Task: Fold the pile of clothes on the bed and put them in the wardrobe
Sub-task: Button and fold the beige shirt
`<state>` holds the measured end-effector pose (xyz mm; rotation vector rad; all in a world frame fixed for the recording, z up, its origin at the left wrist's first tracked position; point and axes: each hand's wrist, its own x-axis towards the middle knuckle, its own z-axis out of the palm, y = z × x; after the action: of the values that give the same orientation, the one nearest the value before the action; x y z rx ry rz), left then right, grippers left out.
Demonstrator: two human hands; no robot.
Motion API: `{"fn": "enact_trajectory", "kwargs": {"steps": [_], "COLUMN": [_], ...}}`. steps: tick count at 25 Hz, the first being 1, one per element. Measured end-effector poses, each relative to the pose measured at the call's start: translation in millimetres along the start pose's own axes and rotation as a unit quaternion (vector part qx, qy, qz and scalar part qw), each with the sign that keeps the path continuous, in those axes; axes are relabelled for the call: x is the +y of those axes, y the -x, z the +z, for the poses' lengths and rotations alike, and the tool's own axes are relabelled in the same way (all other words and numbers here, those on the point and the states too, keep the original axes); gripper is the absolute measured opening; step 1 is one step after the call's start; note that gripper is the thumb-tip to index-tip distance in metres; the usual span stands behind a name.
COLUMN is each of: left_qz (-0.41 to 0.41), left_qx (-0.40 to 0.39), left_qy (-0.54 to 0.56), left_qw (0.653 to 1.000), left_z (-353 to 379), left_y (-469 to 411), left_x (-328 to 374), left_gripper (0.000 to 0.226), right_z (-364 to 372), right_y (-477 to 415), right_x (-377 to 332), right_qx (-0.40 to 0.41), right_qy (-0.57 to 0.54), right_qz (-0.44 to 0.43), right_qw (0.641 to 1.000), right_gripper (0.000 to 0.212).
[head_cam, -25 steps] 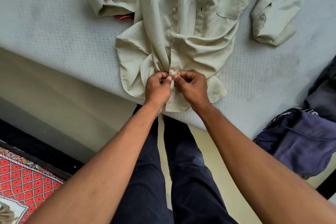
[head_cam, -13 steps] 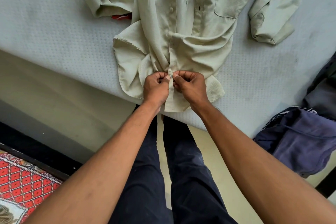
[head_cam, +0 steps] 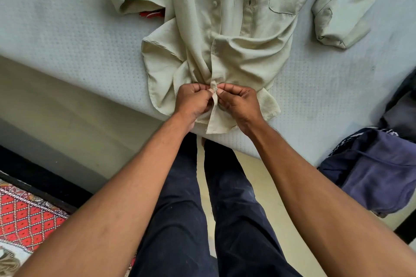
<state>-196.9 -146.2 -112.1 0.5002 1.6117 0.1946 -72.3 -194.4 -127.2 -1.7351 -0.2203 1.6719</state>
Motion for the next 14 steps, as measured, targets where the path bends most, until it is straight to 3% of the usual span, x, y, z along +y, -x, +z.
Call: {"fn": "enact_trajectory", "kwargs": {"steps": [4, 7, 9, 14], "left_qz": [0.002, 0.075, 0.106, 0.056], "left_qx": [0.007, 0.043, 0.070, -0.010], "left_qy": [-0.054, -0.193, -0.230, -0.076], "left_qw": [0.999, 0.977, 0.965, 0.995], "left_z": [-5.4, -7.0, -6.6, -17.6], "left_y": [-8.3, -13.9, -13.8, -17.2], "left_x": [0.0, -4.2, -8.6, -10.4], "left_gripper": [0.012, 0.013, 0.010, 0.004], "right_z": [-0.8, -1.7, -2.5, 4.4], "right_y": [-1.9, -3.5, -3.6, 0.7], "right_x": [1.2, 0.6, 0.8, 7.1], "right_qx": [-0.009, -0.003, 0.009, 0.042], "right_qy": [0.025, 0.057, 0.085, 0.073], "right_qz": [-0.012, -0.003, -0.006, -0.015], "right_qw": [1.000, 0.998, 0.996, 0.996], "right_gripper": [0.016, 0.014, 0.011, 0.017]}}
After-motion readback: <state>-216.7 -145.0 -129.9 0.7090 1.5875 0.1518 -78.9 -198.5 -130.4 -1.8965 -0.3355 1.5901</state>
